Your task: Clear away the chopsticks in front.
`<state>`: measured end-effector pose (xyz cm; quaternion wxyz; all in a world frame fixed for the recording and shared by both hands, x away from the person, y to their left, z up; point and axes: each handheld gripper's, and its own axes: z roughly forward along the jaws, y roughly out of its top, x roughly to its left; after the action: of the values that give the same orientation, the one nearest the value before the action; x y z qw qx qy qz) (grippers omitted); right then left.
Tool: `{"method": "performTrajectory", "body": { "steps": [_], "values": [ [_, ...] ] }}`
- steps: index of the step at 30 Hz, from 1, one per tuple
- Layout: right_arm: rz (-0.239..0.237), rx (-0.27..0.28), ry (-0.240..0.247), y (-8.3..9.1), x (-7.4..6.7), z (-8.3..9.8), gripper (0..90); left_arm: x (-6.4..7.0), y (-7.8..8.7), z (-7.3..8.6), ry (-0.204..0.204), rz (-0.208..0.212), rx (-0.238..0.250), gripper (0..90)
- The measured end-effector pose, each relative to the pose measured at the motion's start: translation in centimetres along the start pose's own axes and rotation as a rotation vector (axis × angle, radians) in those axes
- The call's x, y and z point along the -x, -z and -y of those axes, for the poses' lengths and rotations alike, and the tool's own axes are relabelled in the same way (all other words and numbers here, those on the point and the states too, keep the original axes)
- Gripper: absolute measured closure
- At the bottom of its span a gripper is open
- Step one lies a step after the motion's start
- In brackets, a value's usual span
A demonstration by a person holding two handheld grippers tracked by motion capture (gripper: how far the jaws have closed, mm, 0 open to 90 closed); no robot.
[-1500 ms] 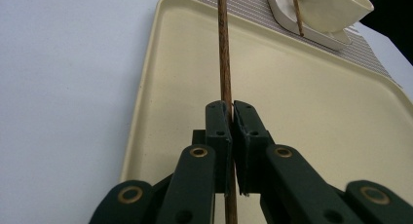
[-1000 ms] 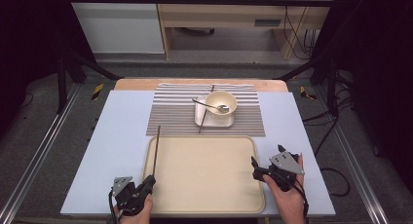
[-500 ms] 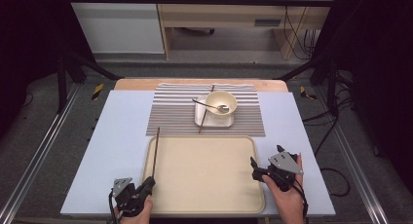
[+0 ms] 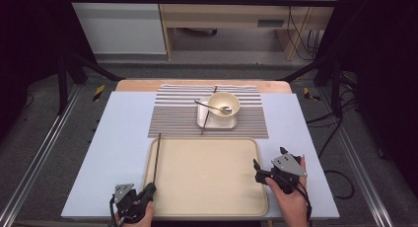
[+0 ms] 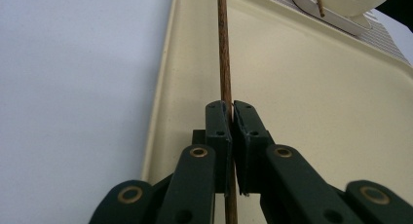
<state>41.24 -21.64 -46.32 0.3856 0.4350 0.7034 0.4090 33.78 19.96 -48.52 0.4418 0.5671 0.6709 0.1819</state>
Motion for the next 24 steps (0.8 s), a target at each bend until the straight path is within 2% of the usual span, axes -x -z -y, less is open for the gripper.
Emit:
{"method": "performTrajectory", "body": {
  "steps": [24],
  "values": [
    [-0.008, -0.005, 0.008, -0.10, -0.16, 0.00, 4.7, -0.22, 0.45, 0.55, -0.015, -0.011, -0.011, 85.6]
  ]
}}
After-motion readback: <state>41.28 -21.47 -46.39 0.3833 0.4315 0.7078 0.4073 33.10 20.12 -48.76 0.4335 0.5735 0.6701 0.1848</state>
